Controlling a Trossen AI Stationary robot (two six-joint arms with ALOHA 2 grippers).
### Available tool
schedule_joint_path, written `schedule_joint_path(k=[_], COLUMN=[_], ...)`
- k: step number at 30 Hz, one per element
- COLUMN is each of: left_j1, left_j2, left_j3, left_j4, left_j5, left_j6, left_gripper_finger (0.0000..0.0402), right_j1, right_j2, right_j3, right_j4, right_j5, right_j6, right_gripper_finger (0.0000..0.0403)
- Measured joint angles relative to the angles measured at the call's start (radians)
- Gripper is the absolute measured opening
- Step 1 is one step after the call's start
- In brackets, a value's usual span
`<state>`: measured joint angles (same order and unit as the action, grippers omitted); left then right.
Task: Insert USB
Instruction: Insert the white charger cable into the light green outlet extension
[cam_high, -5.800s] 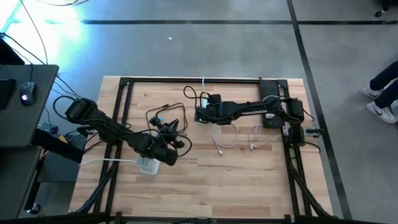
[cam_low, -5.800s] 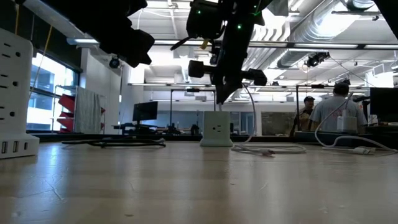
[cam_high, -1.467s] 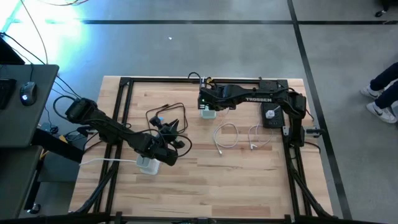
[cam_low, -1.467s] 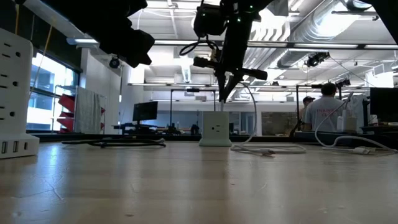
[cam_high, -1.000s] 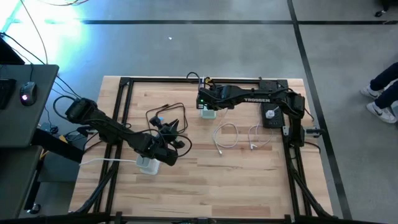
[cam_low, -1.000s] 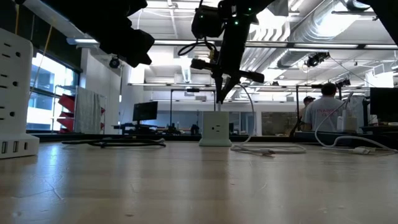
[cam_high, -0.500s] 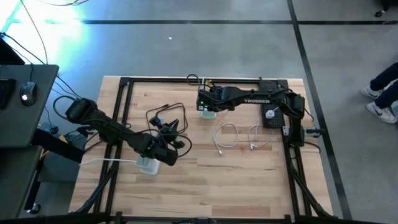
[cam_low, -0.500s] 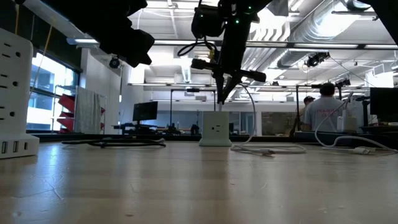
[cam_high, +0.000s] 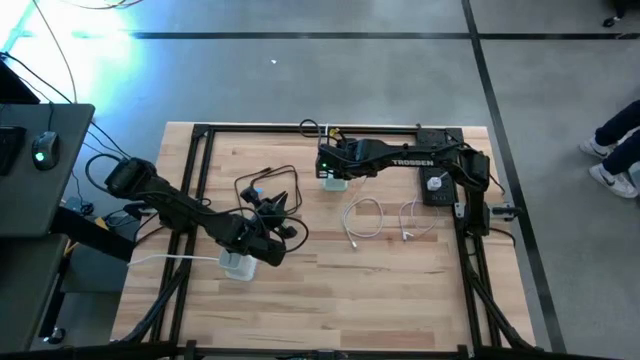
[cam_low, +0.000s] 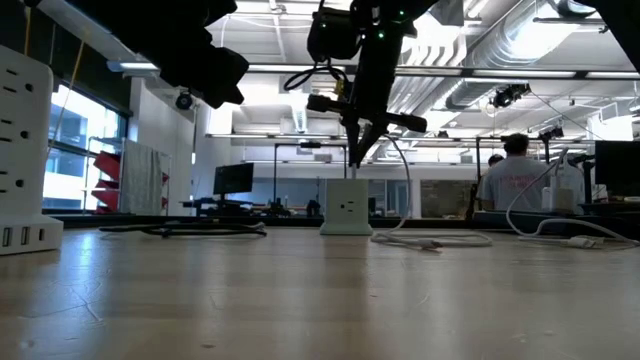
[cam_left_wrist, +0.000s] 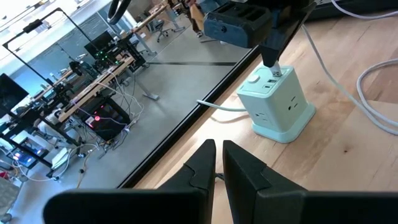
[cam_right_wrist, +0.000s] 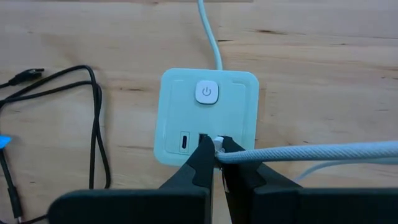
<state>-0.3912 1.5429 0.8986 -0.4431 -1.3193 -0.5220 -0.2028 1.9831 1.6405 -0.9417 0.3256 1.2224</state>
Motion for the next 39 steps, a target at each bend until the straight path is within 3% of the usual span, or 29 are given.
schedule_joint_path(k=[21,26,30,33,36,39], left_j1=[-0.001,-0.020,-0.046,-0.073,-0.109,-0.133], left_j2=[0.000,0.000,0.000,-0.001,-0.026,-0.078], left_j3=[0.000,0.000,0.000,0.000,0.000,0.001], left_j4=[0.000,0.002,0.000,0.000,-0.015,-0.063], left_j5=[0.000,-0.023,-0.060,-0.047,-0.010,0.045], left_j6=[0.001,0.001,0.003,0.004,0.025,-0.009], left_gripper_finger=[0.0009,0.0009,0.0009,0.0009,0.0009,0.0009], right_j1=[-0.002,-0.002,-0.002,0.003,0.019,0.054], right_j2=[-0.006,-0.027,-0.056,-0.077,-0.117,-0.148], right_j3=[0.003,0.085,0.167,0.207,0.212,0.143], right_j4=[-0.010,-0.044,-0.052,-0.028,0.007,0.060], right_j5=[0.003,0.036,0.075,0.058,-0.057,-0.237], right_j6=[-0.054,-0.128,-0.284,-0.491,-0.753,-1.048], right_gripper_finger=[0.0000,0.0000,0.0000,0.0000,0.0000,0.0000])
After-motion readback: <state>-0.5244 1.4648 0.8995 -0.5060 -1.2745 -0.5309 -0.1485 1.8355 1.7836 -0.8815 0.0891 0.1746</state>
